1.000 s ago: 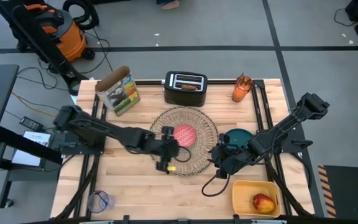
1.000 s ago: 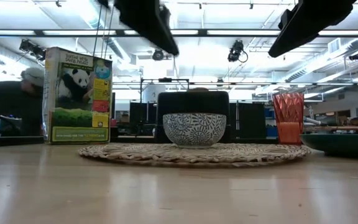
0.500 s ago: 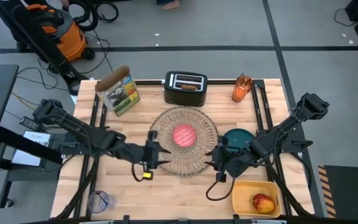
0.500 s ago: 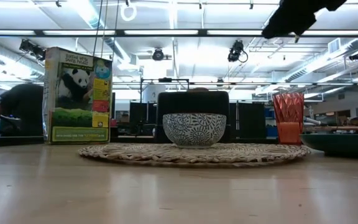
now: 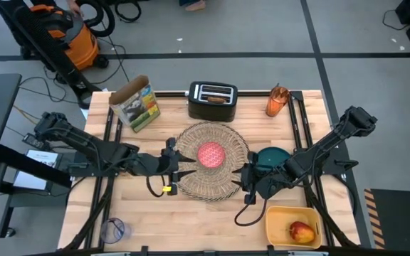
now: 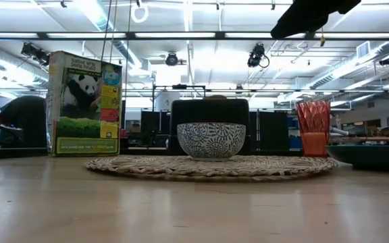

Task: Arrange a breakfast setting
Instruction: Put the plate on the place mat

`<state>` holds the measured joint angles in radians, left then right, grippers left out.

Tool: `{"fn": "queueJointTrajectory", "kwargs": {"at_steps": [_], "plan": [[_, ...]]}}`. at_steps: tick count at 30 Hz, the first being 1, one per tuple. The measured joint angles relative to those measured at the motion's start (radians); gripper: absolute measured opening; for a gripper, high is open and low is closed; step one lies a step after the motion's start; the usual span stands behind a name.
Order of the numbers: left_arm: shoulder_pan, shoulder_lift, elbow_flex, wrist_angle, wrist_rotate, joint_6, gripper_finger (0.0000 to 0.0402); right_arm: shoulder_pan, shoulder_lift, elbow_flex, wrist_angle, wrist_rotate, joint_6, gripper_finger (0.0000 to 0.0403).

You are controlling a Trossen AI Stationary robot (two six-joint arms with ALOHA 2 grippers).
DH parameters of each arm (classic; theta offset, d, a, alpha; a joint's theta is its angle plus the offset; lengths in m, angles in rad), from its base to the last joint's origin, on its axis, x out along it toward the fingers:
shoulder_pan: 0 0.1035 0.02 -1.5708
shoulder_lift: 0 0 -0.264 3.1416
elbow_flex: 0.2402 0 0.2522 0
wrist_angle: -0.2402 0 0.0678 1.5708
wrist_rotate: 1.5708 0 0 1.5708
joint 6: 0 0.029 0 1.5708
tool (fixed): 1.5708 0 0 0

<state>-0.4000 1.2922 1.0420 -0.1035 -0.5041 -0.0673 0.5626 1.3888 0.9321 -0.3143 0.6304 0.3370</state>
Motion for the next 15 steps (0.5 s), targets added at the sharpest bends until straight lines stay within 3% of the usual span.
{"fn": "queueJointTrajectory", "kwargs": {"at_steps": [10,15], "plan": [[0.000,0.000,0.000,-0.001,0.003,0.001,0.0153,0.034,-0.002,0.000,-0.002,-0.005,0.003,0.0154],[0.000,0.001,0.000,-0.001,0.003,0.001,0.0153,0.039,-0.037,0.000,-0.008,-0.089,0.049,0.0154]]}}
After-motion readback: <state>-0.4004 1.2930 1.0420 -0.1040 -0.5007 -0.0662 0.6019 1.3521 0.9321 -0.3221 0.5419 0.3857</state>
